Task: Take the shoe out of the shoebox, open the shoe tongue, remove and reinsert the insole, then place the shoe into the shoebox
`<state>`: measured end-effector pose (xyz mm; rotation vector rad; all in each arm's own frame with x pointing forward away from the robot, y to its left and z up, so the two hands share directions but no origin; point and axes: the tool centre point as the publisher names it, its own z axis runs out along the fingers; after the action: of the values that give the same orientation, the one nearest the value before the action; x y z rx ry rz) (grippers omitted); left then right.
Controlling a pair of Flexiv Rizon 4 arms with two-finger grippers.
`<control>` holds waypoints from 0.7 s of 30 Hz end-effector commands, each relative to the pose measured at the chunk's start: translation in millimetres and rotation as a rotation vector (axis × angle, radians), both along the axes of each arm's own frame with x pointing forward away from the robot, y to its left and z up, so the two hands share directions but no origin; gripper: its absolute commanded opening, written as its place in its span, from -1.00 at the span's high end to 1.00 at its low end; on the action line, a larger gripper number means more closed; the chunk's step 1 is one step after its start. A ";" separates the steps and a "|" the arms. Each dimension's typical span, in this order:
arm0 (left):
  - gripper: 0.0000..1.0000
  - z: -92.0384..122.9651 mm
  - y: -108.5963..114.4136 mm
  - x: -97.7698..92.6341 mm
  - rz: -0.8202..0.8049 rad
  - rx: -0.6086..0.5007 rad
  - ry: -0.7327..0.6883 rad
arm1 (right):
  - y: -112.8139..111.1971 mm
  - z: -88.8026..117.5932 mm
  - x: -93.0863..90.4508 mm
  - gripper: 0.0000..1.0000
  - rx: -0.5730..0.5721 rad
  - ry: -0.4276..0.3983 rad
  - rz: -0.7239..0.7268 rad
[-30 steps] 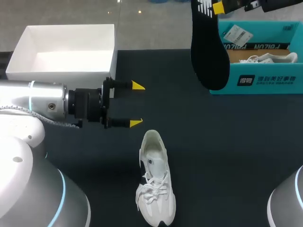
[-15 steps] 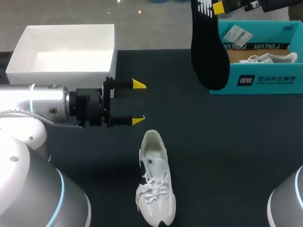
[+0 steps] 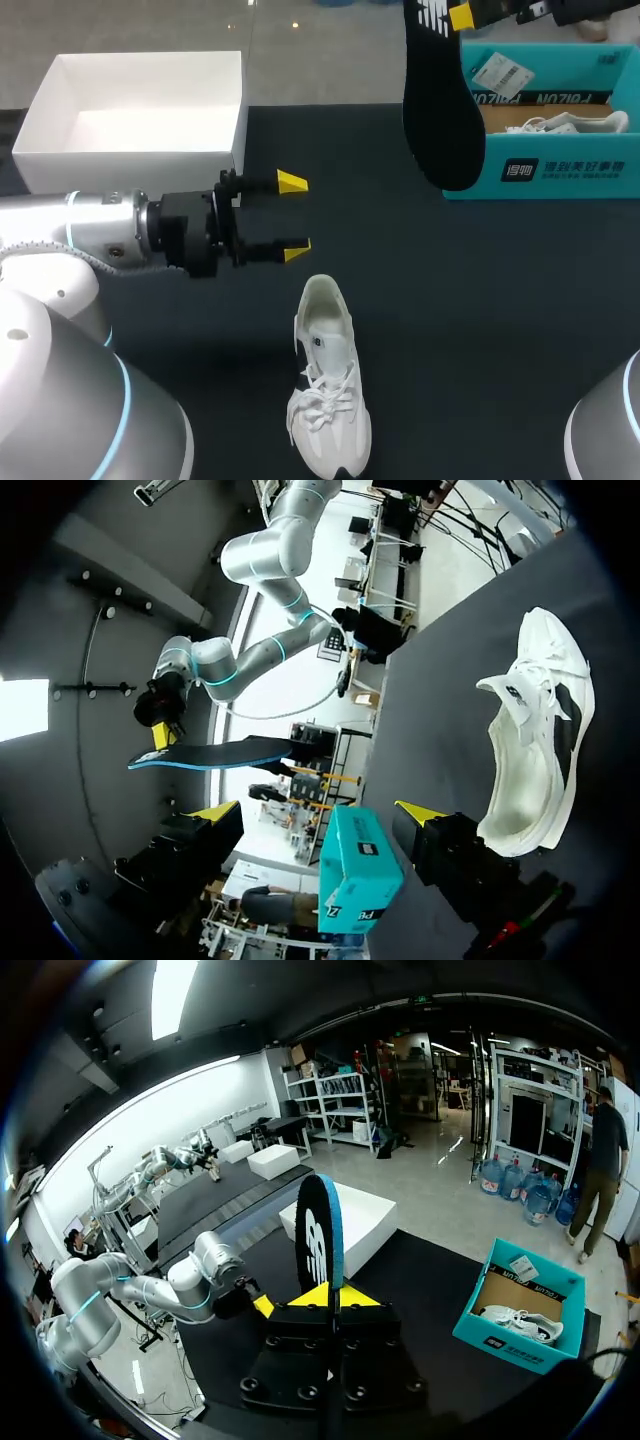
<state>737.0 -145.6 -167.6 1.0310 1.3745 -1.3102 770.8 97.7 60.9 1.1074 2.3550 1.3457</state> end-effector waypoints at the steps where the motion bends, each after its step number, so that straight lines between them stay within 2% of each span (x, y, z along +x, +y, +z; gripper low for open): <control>1: -1.00 4.2 -6.1 12.8 -0.051 -0.002 -0.033 | 2.0 -0.1 2.1 1.00 -0.001 0.002 -0.002; 12: -1.00 26.9 -17.5 15.3 -0.114 0.018 -0.087 | 2.0 -0.1 2.1 1.00 -0.001 0.002 -0.002; 21: -1.00 26.9 -17.5 15.3 -0.114 0.018 -0.087 | 2.0 -0.1 2.1 1.00 -0.001 0.002 -0.002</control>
<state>751.8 -162.4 -140.1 1.1791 1.2833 -1.3219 770.8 97.5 60.9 1.1076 2.3545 1.3461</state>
